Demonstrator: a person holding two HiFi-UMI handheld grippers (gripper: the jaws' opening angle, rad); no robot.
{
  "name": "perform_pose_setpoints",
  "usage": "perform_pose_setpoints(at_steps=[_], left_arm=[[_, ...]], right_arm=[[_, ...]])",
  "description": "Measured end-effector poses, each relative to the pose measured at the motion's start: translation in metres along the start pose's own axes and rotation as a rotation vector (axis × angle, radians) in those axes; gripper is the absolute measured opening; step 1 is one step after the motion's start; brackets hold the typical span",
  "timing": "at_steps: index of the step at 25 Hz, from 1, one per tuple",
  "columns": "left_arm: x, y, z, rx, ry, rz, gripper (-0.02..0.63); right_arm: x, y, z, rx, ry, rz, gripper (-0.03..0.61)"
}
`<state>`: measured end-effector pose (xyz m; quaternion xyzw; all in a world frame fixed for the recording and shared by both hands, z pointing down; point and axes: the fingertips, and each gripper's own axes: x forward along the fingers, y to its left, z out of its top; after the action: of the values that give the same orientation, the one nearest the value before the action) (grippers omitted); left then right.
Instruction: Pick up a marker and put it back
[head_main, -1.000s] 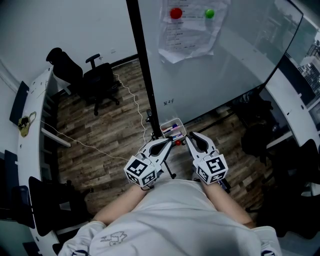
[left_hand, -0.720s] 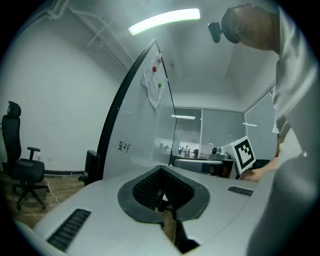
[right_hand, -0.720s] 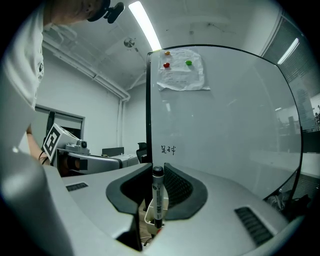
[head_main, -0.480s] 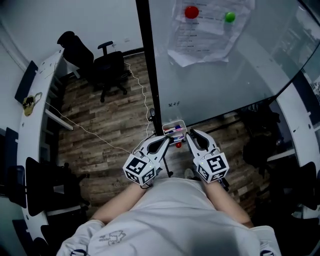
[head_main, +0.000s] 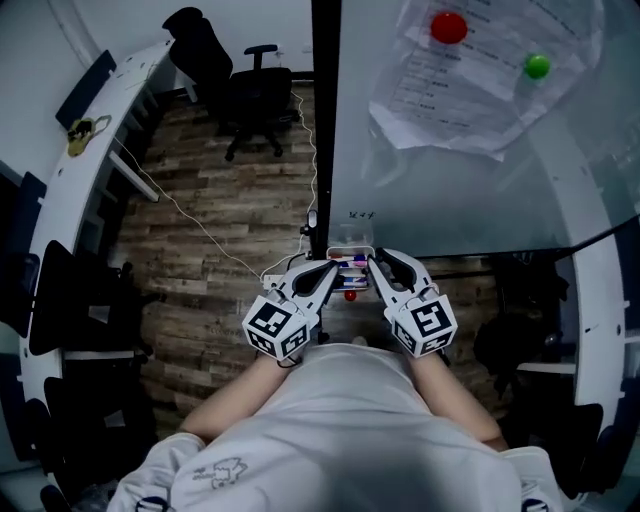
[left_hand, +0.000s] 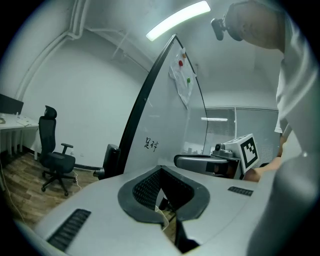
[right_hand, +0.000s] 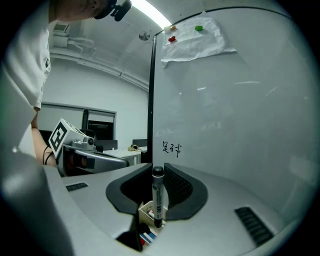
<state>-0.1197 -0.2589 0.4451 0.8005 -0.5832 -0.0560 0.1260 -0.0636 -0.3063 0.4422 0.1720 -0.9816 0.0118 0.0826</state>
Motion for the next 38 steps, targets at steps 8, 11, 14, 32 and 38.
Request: perform_pose_setpoints(at_steps=[8, 11, 14, 32, 38], left_arm=[[-0.004, 0.009, -0.017, -0.058, -0.042, 0.167, 0.005], [-0.012, 0.014, -0.023, -0.072, -0.07, 0.235, 0.005], [-0.018, 0.022, -0.03, -0.091, -0.091, 0.304, 0.005], [-0.026, 0.038, -0.06, -0.174, -0.105, 0.452, 0.005], [-0.028, 0.039, -0.067, -0.19, -0.083, 0.465, 0.005]], right_arm=[[0.02, -0.01, -0.016, -0.007, 0.052, 0.162, 0.078], [0.026, -0.013, -0.023, -0.019, 0.066, 0.205, 0.078], [0.033, -0.017, -0.03, -0.036, 0.083, 0.249, 0.078], [0.053, -0.003, -0.059, -0.112, 0.137, 0.387, 0.078], [0.058, 0.003, -0.07, -0.064, 0.157, 0.432, 0.08]])
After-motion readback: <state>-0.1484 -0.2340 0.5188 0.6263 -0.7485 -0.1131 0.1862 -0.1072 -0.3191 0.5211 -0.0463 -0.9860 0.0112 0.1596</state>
